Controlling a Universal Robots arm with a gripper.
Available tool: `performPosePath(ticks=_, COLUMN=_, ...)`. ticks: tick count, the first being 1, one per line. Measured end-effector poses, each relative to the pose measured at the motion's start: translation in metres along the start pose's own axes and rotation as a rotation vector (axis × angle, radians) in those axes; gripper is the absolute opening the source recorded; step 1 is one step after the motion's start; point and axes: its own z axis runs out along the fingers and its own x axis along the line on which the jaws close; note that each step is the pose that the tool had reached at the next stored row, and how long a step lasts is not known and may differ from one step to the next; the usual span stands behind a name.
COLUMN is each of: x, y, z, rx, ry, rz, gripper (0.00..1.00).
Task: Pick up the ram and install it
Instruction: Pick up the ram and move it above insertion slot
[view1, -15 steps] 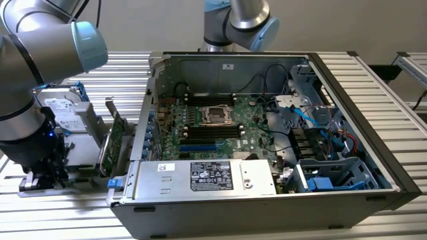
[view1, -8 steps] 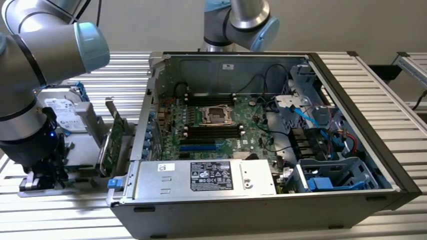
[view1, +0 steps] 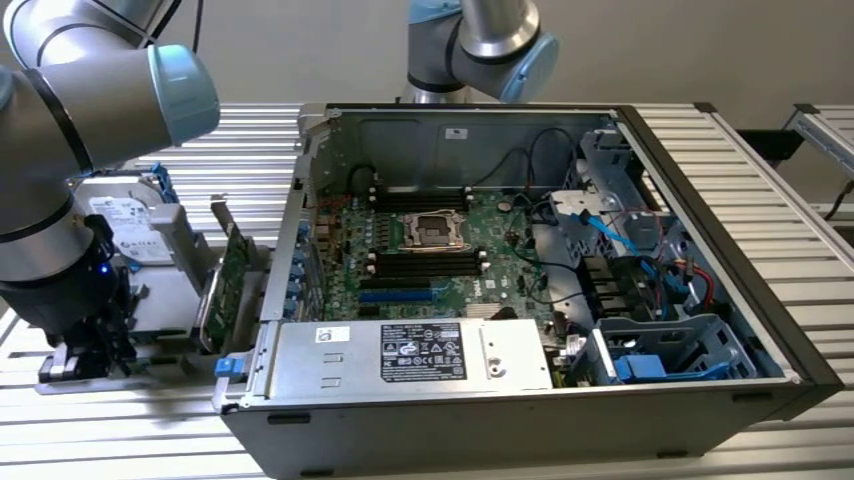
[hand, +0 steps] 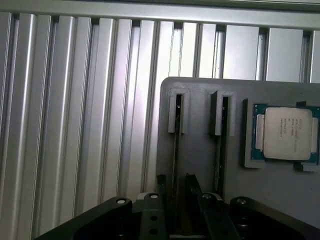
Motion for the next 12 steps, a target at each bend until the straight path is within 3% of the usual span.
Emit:
performPosePath(ticks=2, x=0.0, y=0.0, z=0.0, rx=-0.0001, ry=-0.0001, rz=0.002, gripper=0.28)
performPosePath(ticks=4, x=0.0, y=0.0, z=0.0, rx=-0.0002, ry=-0.0002, rz=0.004, gripper=0.15)
performPosePath(ticks=12, x=0.0, y=0.0, z=0.0, rx=-0.0004, ry=-0.0003, rz=0.007, gripper=0.14)
